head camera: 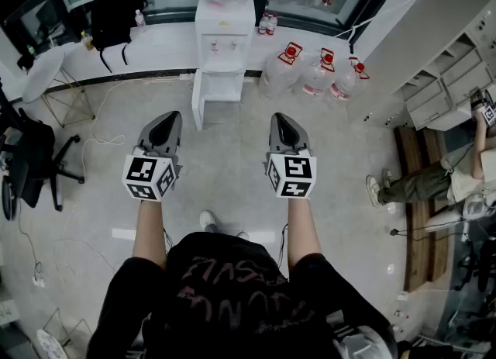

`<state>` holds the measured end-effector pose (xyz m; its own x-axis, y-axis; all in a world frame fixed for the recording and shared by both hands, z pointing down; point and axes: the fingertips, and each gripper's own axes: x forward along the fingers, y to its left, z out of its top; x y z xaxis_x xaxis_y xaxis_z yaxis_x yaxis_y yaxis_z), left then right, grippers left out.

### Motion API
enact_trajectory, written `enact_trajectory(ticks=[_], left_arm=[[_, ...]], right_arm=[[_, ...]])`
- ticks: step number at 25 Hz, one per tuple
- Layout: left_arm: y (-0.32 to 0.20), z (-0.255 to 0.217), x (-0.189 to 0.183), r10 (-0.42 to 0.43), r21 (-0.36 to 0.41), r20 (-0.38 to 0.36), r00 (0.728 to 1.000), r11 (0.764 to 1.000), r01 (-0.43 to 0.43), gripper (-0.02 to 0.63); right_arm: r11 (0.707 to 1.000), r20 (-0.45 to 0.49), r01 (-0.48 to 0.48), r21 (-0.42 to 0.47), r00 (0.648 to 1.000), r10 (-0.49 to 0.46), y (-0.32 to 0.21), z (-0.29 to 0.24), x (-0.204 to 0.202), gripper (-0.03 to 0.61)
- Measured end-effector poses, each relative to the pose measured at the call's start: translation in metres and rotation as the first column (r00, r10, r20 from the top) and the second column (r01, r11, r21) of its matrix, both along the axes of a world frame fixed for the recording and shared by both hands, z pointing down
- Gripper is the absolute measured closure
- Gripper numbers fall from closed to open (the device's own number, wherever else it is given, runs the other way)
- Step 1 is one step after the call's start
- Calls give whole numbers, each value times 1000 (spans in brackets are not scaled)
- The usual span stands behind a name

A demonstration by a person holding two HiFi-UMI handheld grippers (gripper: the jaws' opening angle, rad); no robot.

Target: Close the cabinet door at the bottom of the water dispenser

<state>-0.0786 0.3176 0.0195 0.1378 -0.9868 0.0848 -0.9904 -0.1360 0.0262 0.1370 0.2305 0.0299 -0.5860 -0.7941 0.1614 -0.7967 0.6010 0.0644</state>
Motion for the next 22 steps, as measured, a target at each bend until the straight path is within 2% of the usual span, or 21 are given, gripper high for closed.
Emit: enact_trajectory(ticks=[9, 22], left_arm=[[-18, 7, -8, 7, -12, -9, 1000, 1000, -7, 606], [-63, 33, -55, 47, -42, -31, 998, 998, -49, 606]], right_arm=[[1000, -5, 3, 10, 1000, -3, -18, 0, -12, 566], [999, -28, -27, -22, 999, 27, -55, 29, -51, 566]])
